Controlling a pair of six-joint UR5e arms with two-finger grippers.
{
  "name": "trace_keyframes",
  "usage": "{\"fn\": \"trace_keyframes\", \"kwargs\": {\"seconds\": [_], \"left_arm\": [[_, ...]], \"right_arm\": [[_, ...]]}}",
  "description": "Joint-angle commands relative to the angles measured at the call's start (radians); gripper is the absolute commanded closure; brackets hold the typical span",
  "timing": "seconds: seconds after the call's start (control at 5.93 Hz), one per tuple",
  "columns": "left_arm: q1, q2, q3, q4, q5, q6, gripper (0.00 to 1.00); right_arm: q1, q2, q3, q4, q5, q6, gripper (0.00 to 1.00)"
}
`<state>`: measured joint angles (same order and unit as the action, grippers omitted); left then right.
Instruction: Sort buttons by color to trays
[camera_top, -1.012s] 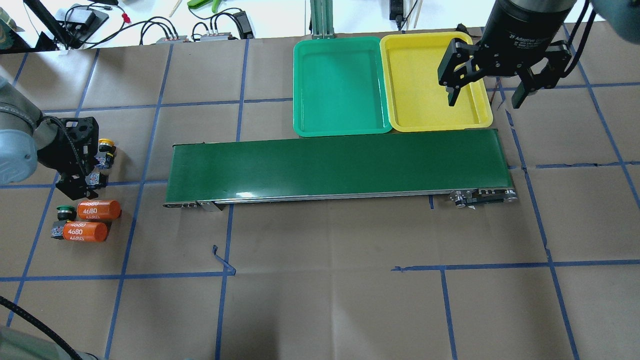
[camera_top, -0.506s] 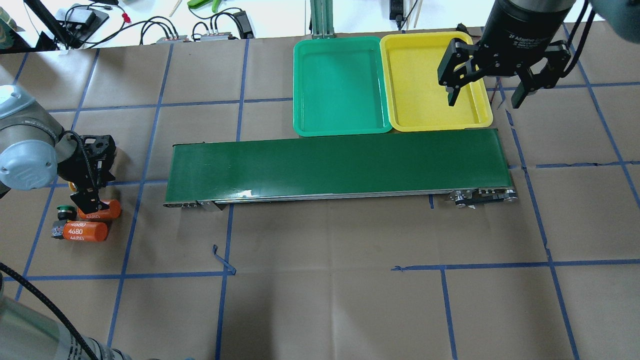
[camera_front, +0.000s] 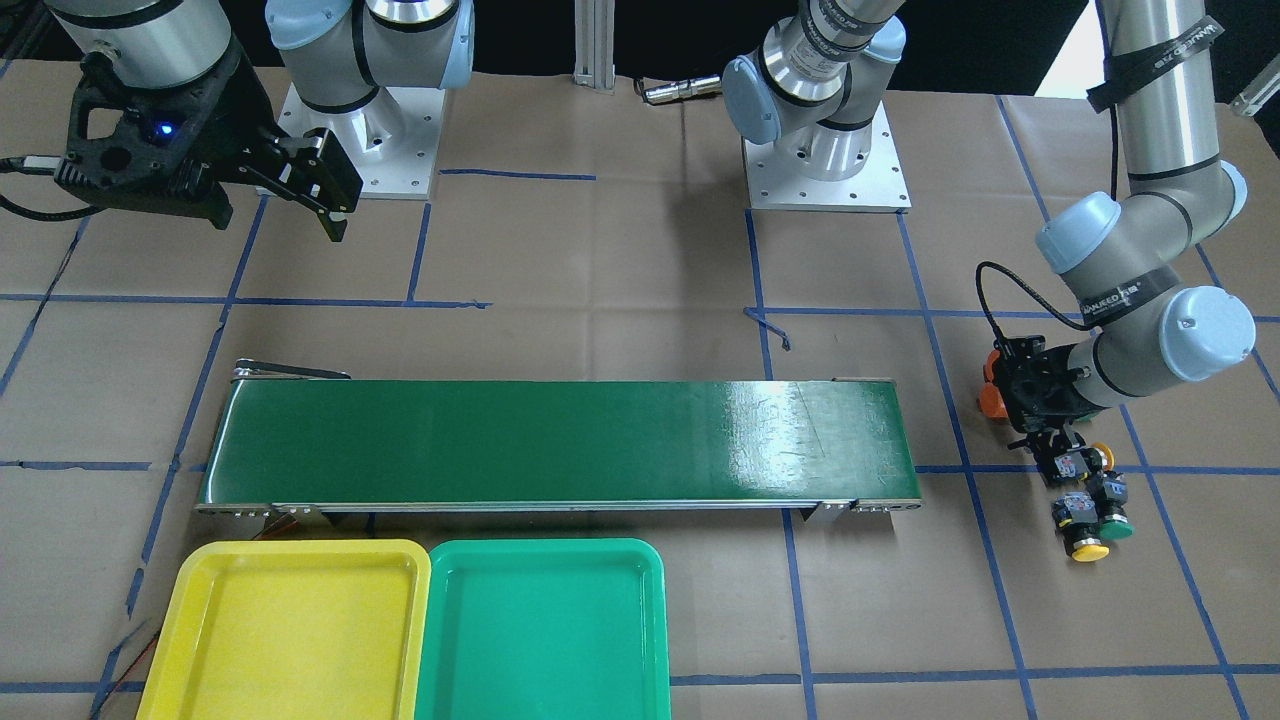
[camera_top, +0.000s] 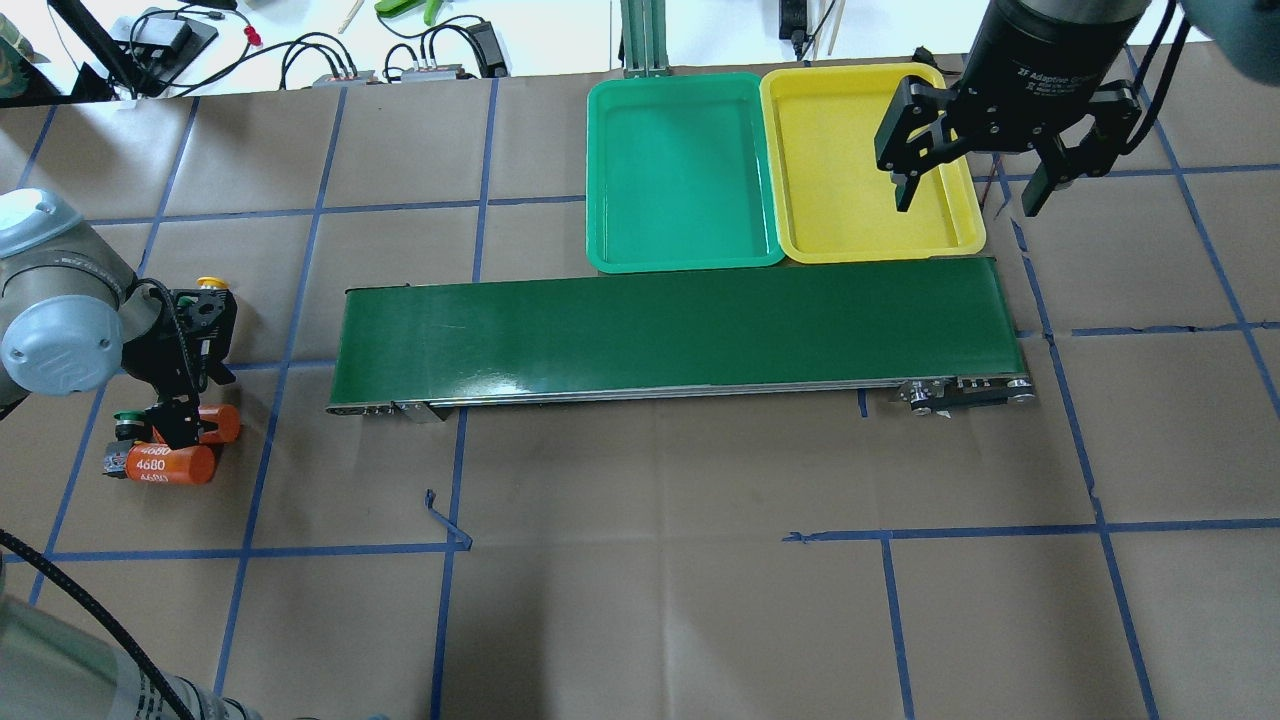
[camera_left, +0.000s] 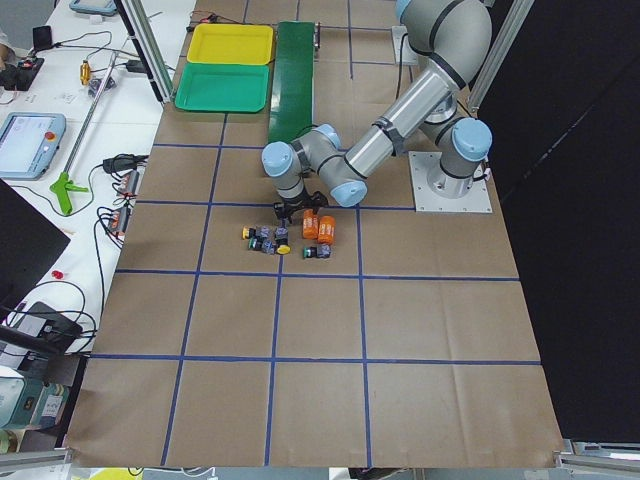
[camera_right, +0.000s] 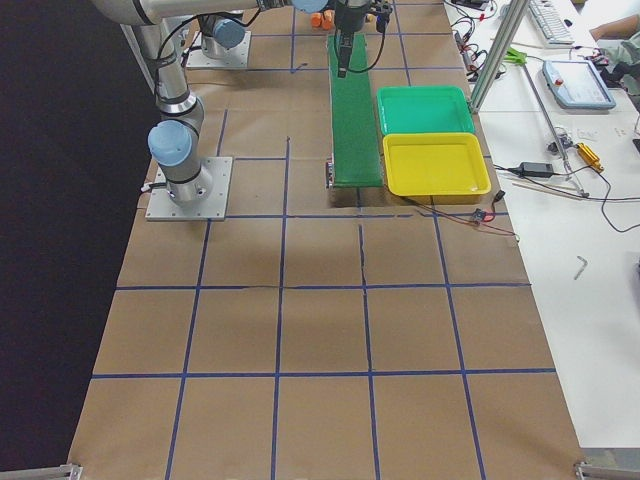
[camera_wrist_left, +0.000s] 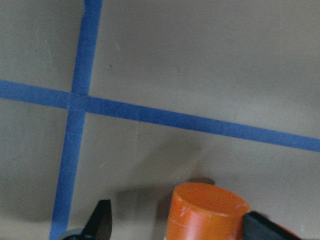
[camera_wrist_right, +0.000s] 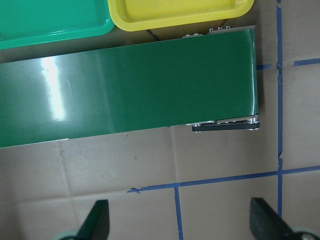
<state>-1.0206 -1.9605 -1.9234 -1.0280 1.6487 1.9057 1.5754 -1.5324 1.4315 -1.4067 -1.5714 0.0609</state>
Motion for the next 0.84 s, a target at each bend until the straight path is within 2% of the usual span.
{"fn": "trace_keyframes", "kwargs": {"seconds": [0.0,0.17,0.34,0.51,0.67], "left_arm": [[0.036,0.006,-0.019,-0.001,0.005,0.003,0.07],[0.033,0.017,-0.023,0.000,0.016,0.003,0.07],[0.037,0.031,-0.026,-0.007,0.016,0.006,0.07],[0.037,0.031,-0.032,-0.006,0.013,0.015,0.47],[0.037,0.031,-0.029,-0.001,0.011,0.027,0.95]], "right_arm": [[0.000,0.005,0.001,0.002,-0.002,-0.396,0.00],[0.000,0.012,0.003,0.003,0.002,-0.565,0.00],[0.006,0.011,0.003,0.002,0.008,-0.588,0.00],[0.014,0.017,0.010,0.017,0.010,-0.704,0.00],[0.014,0.008,0.051,0.012,0.010,-1.003,0.00]]}}
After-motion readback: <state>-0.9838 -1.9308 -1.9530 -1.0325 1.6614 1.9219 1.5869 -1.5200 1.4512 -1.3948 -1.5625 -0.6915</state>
